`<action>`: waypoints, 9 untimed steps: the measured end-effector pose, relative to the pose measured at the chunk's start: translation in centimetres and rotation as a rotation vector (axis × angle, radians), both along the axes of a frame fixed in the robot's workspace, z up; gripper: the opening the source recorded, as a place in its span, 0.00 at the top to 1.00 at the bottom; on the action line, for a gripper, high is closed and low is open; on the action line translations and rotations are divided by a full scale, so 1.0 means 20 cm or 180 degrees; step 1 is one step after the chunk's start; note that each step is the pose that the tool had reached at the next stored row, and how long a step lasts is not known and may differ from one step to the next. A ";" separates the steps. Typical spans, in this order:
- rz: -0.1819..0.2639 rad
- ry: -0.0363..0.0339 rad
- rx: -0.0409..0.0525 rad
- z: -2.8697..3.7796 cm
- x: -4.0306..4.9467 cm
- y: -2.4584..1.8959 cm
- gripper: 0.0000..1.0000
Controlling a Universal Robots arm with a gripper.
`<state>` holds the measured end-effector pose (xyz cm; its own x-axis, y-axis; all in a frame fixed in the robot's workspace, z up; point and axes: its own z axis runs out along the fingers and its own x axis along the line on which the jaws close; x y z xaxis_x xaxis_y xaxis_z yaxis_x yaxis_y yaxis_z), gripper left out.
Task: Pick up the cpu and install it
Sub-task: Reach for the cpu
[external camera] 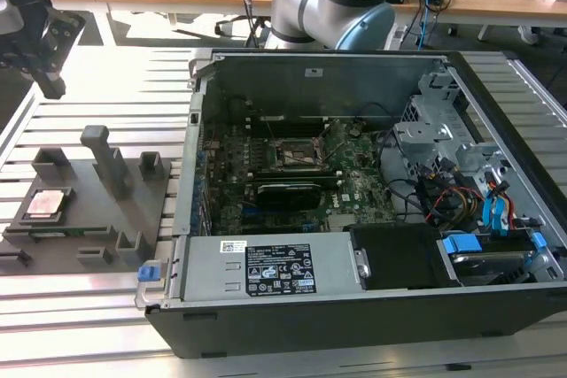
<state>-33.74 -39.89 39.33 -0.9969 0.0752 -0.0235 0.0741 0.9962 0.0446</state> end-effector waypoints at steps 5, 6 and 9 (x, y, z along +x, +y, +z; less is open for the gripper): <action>0.0000 0.0000 0.0000 0.000 -0.052 0.000 0.89; 0.0000 0.0000 0.0000 0.000 -0.065 0.000 0.89; 0.0000 0.0000 0.0000 0.000 -0.095 0.000 0.89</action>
<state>-35.65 -39.88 39.33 -0.9969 0.0753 -0.0235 0.0742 0.9962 0.0446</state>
